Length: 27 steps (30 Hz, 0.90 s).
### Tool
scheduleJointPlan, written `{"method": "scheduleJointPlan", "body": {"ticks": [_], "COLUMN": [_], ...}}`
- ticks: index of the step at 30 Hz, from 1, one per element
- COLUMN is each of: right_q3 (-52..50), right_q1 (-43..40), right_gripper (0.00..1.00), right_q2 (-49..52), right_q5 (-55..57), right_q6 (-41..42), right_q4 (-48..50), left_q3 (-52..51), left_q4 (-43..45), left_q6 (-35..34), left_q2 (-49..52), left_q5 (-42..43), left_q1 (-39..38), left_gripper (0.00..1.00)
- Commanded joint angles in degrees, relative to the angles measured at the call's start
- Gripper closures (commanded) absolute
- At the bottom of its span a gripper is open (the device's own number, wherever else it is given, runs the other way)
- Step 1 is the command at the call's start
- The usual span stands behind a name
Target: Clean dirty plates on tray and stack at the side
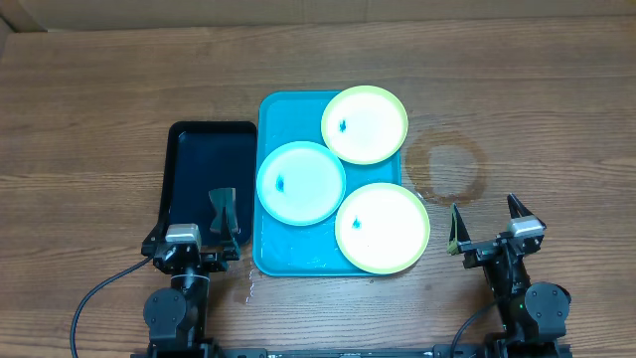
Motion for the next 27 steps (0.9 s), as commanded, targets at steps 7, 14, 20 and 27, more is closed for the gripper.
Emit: {"method": "scheduleJointPlan", "body": {"ticks": [7, 14, 20, 27], "right_q3": [-0.61, -0.61, -0.61, -0.61], "right_q1": [-0.2, -0.2, -0.2, -0.15], "right_gripper": [0.0, 0.0, 0.0, 0.0], "right_q2": [-0.44, -0.44, -0.44, -0.44], "right_q5": [-0.11, -0.11, -0.13, -0.61], "right_q6": [-0.07, -0.07, -0.07, -0.02], "right_q4": [0.26, 0.26, 0.26, 0.26], "left_q3": [-0.2, -0.2, -0.2, -0.2], "left_q4": [0.04, 0.07, 0.04, 0.07], "left_q6": [1.07, 1.07, 1.07, 1.03], "left_q2": [-0.39, -0.39, -0.39, -0.39], "left_q5": [-0.26, -0.26, -0.17, 0.0], "left_q1": [-0.28, -0.28, -0.28, -0.28], "left_gripper": [0.0, 0.0, 0.0, 0.0]}}
